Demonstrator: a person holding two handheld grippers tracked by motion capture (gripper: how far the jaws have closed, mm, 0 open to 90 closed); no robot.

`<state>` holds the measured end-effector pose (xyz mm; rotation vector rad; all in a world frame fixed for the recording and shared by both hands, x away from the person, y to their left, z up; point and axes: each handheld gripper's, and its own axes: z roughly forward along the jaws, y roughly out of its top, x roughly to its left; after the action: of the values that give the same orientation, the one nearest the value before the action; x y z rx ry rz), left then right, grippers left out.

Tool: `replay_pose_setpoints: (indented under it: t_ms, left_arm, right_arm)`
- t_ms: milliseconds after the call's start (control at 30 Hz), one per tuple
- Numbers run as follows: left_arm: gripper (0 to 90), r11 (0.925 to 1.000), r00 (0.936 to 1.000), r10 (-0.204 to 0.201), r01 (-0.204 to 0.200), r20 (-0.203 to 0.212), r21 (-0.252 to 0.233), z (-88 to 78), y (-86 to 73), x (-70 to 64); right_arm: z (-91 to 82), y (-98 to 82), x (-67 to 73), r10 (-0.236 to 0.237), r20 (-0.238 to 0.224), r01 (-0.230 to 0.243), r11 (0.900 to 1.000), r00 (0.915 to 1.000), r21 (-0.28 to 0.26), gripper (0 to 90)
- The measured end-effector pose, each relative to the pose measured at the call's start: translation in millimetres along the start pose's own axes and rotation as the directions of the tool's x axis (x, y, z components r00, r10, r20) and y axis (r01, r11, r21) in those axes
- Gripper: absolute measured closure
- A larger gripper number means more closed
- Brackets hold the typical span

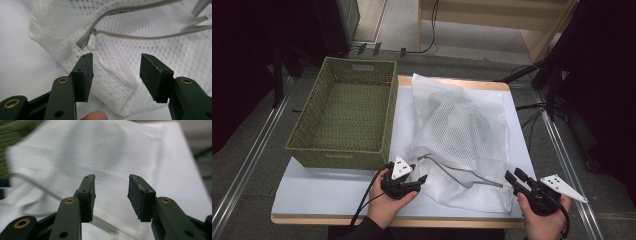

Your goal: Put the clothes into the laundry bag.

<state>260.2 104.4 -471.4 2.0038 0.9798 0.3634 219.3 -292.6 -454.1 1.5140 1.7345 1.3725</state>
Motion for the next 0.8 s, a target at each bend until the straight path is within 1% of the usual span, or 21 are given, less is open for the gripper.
replay_pose_setpoints:
  t_ms: [33,67,100,133,200,233,267,300,333,367,433,467,500,533,567,600,633,700,733,800]
  left_arm:
    - [44.9,0.9999,0.9999,0.007,-0.007,-0.010,0.015,1.7,0.3,-0.5]
    - [44.9,0.9997,0.9999,0.009,-0.008,-0.012,0.024,3.6,0.7,-1.3]
    - [44.7,0.9989,0.9996,0.019,-0.019,-0.019,0.042,5.5,1.3,-2.1]
    - [44.6,0.9980,0.9993,0.026,-0.024,-0.028,0.059,7.3,1.7,-2.9]
    - [45.2,0.9953,0.9983,0.028,-0.023,-0.051,0.094,11.0,1.6,-3.9]
    - [45.9,0.9945,0.9978,0.036,-0.031,-0.055,0.100,11.4,2.0,-3.9]
    - [49.5,0.9933,0.9959,0.049,-0.041,-0.076,0.108,11.1,2.3,-4.5]
    - [58.3,0.9932,0.9955,0.053,-0.044,-0.078,0.108,10.2,2.3,-4.1]
    - [65.7,0.9937,0.9973,0.044,-0.038,-0.058,0.105,9.1,1.9,-2.6]
    - [76.7,0.9936,0.9983,0.041,-0.037,-0.041,0.107,7.8,1.3,-1.4]
    - [86.7,0.9934,0.9984,0.048,-0.045,-0.030,0.106,4.7,-0.5,-0.8]
    - [88.5,0.9934,0.9984,0.051,-0.048,-0.024,0.104,2.7,-1.2,-0.4]
    - [89.2,0.9945,0.9990,0.045,-0.045,0.000,0.094,-1.1,-2.6,1.0]
    - [89.4,0.9956,0.9992,0.031,-0.033,0.024,0.088,-4.4,-3.9,3.0]
    - [89.5,0.9958,0.9991,0.023,-0.026,0.036,0.088,-8.2,-5.2,5.6]
    - [89.5,0.9967,0.9984,0.016,-0.020,0.055,0.079,-13.3,-7.1,9.1]
    - [89.5,0.9969,0.9977,0.010,-0.016,0.067,0.077,-16.1,-8.4,11.1]
    - [89.5,0.9972,0.9966,-0.011,0.005,0.082,0.075,-24.9,-12.0,17.5]
    - [89.5,0.9973,0.9942,-0.031,0.023,0.103,0.070,-29.0,-14.5,20.3]
    - [89.5,0.9964,0.9901,-0.043,0.032,0.133,0.079,-36.5,-20.8,23.6]
  right_arm:
    - [0.5,-3.2,-6.9,0.031,0.021,-0.031,0.999,0.9993,0.011,55.8]
    - [1.9,-6.3,-12.3,0.053,0.029,-0.054,0.998,0.9981,0.022,55.1]
    - [4.3,-9.2,-15.9,0.065,0.035,-0.066,0.997,0.9973,0.036,53.6]
    - [7.2,-11.5,-18.0,0.067,0.044,-0.069,0.996,0.9968,0.055,51.8]
    - [14.0,-15.4,-17.6,0.072,0.044,-0.076,0.993,0.9964,0.087,49.7]
    - [16.2,-16.7,-16.4,0.074,0.048,-0.079,0.992,0.9961,0.101,49.4]
    - [20.4,-18.8,-14.3,0.063,0.066,-0.070,0.990,0.9959,0.120,49.3]
    - [23.4,-20.5,-12.7,0.049,0.079,-0.060,0.988,0.9956,0.139,49.3]
    - [26.4,-22.2,-11.4,0.039,0.094,-0.053,0.986,0.9948,0.159,49.4]
    - [29.0,-24.1,-10.4,0.031,0.109,-0.050,0.983,0.9936,0.177,50.3]
    - [32.7,-27.0,-8.8,0.002,0.133,-0.029,0.979,0.9911,0.203,53.4]
    - [32.9,-26.8,-8.1,-0.007,0.142,-0.023,0.978,0.9899,0.206,57.1]
    - [32.9,-26.3,-8.0,-0.019,0.145,-0.012,0.977,0.9892,0.212,62.4]
    - [32.9,-25.9,-7.7,-0.034,0.160,-0.003,0.975,0.9865,0.221,68.0]
    - [32.9,-26.2,-8.2,-0.044,0.166,0.006,0.975,0.9852,0.222,76.3]
    - [32.7,-26.3,-9.3,-0.048,0.172,0.009,0.975,0.9839,0.223,86.4]
    - [32.2,-25.4,-11.9,-0.041,0.152,0.005,0.973,0.9875,0.230,90.0]
    - [32.2,-23.8,-14.5,-0.036,0.135,0.002,0.970,0.9902,0.242,90.0]
    - [32.8,-22.6,-15.7,-0.045,0.126,0.012,0.969,0.9910,0.248,90.0]
    - [34.1,-20.2,-16.8,-0.055,0.133,0.019,0.966,0.9896,0.258,90.0]
